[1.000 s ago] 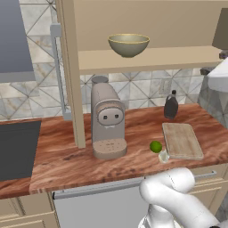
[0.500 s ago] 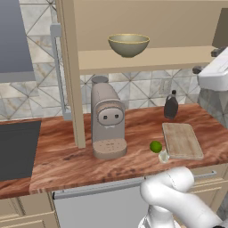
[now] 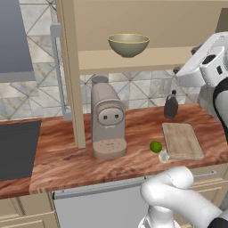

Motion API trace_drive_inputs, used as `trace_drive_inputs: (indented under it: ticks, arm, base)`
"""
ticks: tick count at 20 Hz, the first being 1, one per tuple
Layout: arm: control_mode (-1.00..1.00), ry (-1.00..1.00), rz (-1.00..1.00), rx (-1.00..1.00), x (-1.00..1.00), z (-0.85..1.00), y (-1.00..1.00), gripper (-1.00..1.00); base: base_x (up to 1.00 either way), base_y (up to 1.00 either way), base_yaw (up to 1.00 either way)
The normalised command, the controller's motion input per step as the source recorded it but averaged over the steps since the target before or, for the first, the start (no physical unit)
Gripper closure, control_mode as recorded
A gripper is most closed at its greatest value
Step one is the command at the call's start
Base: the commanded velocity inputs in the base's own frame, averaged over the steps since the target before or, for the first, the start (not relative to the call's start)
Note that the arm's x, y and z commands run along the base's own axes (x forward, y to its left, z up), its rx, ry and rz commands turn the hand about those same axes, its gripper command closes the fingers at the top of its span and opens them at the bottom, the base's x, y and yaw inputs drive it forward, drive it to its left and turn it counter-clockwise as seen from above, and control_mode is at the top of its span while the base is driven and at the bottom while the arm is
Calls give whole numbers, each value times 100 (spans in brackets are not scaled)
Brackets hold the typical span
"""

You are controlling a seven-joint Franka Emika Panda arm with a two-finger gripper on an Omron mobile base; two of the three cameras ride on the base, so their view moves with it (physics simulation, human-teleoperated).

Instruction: Open the cabinet. Place the bowl and condiment on the counter. Then place the lime and garlic on the cutting board.

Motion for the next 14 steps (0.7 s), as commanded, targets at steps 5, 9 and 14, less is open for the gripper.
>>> trace_drive_inputs:
  ticks: [5,9,14]
  arm:
    - [-100,9,0,-32,25,5,22,-100]
    - [-100,4,0,-25,31,1,2,-100]
    - [-100,1,2,-19,40,-2,-1,-100]
  base:
    - [0,0,0]
    - [0,0,0]
    - [0,0,0]
